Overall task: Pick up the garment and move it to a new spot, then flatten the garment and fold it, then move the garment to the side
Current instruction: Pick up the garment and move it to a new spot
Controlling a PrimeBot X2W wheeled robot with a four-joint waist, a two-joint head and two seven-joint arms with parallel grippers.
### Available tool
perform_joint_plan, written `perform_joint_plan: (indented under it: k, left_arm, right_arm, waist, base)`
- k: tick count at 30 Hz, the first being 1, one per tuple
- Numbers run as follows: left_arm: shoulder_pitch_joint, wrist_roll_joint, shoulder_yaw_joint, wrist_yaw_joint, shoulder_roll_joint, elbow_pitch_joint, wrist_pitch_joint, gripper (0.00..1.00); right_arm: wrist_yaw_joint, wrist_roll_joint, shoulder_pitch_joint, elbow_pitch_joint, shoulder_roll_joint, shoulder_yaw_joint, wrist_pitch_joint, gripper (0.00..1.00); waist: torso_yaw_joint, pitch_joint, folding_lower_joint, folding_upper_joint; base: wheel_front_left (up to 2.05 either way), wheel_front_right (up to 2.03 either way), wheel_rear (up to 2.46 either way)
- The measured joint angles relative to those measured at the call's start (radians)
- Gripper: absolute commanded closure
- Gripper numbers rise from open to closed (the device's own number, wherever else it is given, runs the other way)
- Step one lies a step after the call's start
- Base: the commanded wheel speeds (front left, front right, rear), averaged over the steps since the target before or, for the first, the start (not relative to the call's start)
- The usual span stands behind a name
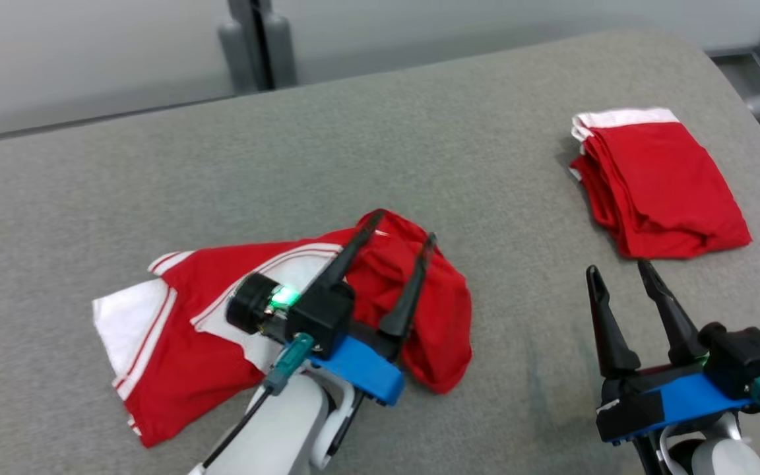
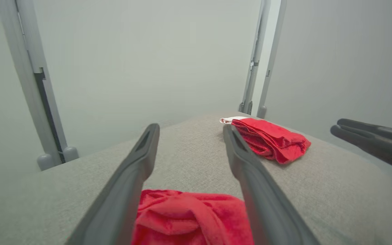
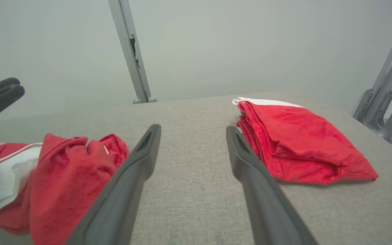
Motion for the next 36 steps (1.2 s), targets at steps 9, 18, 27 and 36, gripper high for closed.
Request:
perform_joint_plan:
  k: [9,18,27,36]
  left_arm:
    - [0.096,-0.029,0.184,0.096,0.105,-0.069,0.000,0.00]
    - [0.234,-0.089,0.325,0.134,0.202,-0.094,0.000,0.00]
    - [0.356,-0.123,0.343,0.137,0.246,-0.135,0.032,0.00]
    - [0.419,-0.134,0.325,0.134,0.254,-0.161,0.054,0.00]
  right_arm:
    - [0.000,-0.018,0.033,-0.019,-0.001,-0.007,0.035,0.00]
    - [0.000,-0.021,0.072,-0.023,-0.004,-0.028,0.064,0.00]
    - [0.000,-0.029,0.119,-0.029,-0.004,-0.033,0.092,0.00]
    - [0.000,-0.035,0.176,-0.054,-0.003,-0.045,0.117,0.00]
  waist:
    - [0.116,-0.084,-0.0001,-0.0002]
    - [0.212,-0.143,0.0001,-0.0003]
    - [0.224,-0.203,-0.0001,-0.0003]
    - [0.204,-0.240,-0.0001,-0.0004]
  base:
    - [0.00,0.00,0.00]
    - [0.00,0.00,0.00]
    - [0.00,0.00,0.00]
    - [0.00,0.00,0.00]
